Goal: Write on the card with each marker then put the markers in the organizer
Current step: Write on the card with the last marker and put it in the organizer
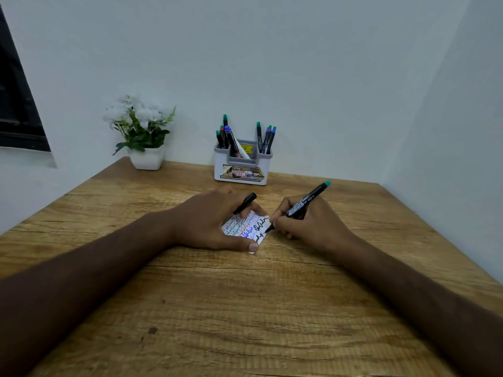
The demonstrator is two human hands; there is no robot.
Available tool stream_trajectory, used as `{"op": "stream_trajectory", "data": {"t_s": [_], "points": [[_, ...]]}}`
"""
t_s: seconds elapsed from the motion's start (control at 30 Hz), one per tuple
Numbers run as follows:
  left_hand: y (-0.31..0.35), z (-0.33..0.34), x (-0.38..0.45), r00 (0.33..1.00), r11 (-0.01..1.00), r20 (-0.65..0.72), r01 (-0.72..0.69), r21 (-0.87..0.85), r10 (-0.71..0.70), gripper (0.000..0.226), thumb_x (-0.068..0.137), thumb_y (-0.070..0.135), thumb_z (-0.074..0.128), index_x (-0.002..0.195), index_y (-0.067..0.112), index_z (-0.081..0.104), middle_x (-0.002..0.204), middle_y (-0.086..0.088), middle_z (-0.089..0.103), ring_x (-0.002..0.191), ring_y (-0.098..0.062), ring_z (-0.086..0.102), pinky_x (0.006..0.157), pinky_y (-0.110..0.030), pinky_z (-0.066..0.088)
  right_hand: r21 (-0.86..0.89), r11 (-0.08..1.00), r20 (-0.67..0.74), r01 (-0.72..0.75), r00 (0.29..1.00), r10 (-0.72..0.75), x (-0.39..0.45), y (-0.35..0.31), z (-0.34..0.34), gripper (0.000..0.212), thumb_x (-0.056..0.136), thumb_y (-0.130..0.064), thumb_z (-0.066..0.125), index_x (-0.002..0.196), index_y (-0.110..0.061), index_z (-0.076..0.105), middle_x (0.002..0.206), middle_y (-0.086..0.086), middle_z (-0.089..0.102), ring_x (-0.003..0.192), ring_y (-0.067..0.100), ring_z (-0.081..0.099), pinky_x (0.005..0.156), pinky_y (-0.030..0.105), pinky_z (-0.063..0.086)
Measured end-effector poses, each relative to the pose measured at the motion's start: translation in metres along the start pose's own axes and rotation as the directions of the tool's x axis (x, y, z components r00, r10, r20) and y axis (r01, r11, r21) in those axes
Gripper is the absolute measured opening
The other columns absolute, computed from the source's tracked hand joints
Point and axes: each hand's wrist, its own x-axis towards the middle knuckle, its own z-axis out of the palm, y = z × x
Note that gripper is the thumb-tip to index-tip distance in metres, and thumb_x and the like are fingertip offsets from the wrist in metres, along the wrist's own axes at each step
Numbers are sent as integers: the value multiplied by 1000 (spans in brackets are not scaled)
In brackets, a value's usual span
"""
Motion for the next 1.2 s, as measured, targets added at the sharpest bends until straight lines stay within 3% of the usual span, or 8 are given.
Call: {"op": "stream_trajectory", "data": {"t_s": [0.2, 0.33, 0.47, 0.7, 0.83, 1.0, 1.1, 1.2], "points": [[3, -1, -1, 1000, 1000, -2, 2, 20, -2, 48, 77, 84, 65, 95, 46, 40, 107, 17, 54, 100, -3, 49, 74, -26, 43, 25, 1000, -1, -16, 1000, 16, 0, 0, 0, 7, 91, -18, 77, 85, -17, 80, 78, 6, 80, 64, 10, 68, 66, 31, 58], [1, -1, -1, 1000, 1000, -10, -6, 16, 7, 57, 79, 84, 67, 107, 38, 51, 109, 16, 57, 102, -4, 50, 80, -28, 48, 22, 999, -12, -23, 1000, 23, 1, 1, 1, 6, 92, -18, 76, 87, -16, 80, 76, 5, 79, 63, 9, 69, 65, 28, 58], [1, 0, -1, 1000, 1000, -26, -16, 17, 16, 56, 79, 80, 69, 102, 33, 50, 104, 17, 56, 100, 2, 47, 73, -20, 40, 13, 999, -23, -36, 999, 36, 1, 0, 0, 6, 92, -19, 75, 87, -17, 79, 74, 5, 78, 63, 10, 69, 66, 29, 59], [0, 1, -1, 1000, 999, -9, -9, 34, 10, 59, 78, 86, 62, 107, 36, 49, 105, 20, 53, 101, 5, 46, 73, -22, 39, 11, 1000, -16, -23, 1000, 23, -2, 1, 0, 4, 93, -20, 78, 92, -21, 81, 77, 3, 79, 66, 10, 71, 69, 28, 60], [1, 0, -1, 1000, 1000, 9, -15, 23, 15, 44, 80, 85, 65, 105, 59, 40, 104, 25, 49, 99, -1, 47, 73, -26, 38, 58, 997, -27, -60, 998, 62, -1, 1, -1, 5, 91, -14, 76, 88, -14, 80, 74, 6, 79, 65, 12, 70, 70, 31, 60], [1, -1, -1, 1000, 1000, 8, -14, 7, 14, 45, 80, 86, 65, 98, 56, 38, 112, 18, 58, 103, -5, 50, 77, -30, 45, 55, 996, -33, -71, 997, 73, -1, -1, 0, 6, 92, -13, 74, 89, -13, 79, 76, 9, 79, 65, 12, 71, 75, 33, 60], [1, -1, -1, 1000, 1000, 11, -6, 15, 6, 46, 80, 85, 65, 98, 51, 40, 110, 19, 56, 102, -1, 49, 74, -26, 42, 54, 996, -44, -77, 996, 79, -1, -1, -1, 7, 92, -13, 73, 89, -10, 79, 76, 9, 79, 65, 12, 71, 74, 33, 60], [1, -1, -1, 1000, 1000, 10, -9, 21, 9, 42, 80, 85, 65, 98, 59, 36, 106, 22, 52, 100, -3, 48, 72, -24, 38, 57, 995, -47, -79, 995, 82, 0, -2, 0, 8, 92, -13, 72, 90, -10, 79, 77, 9, 79, 65, 12, 71, 74, 34, 62]]}}
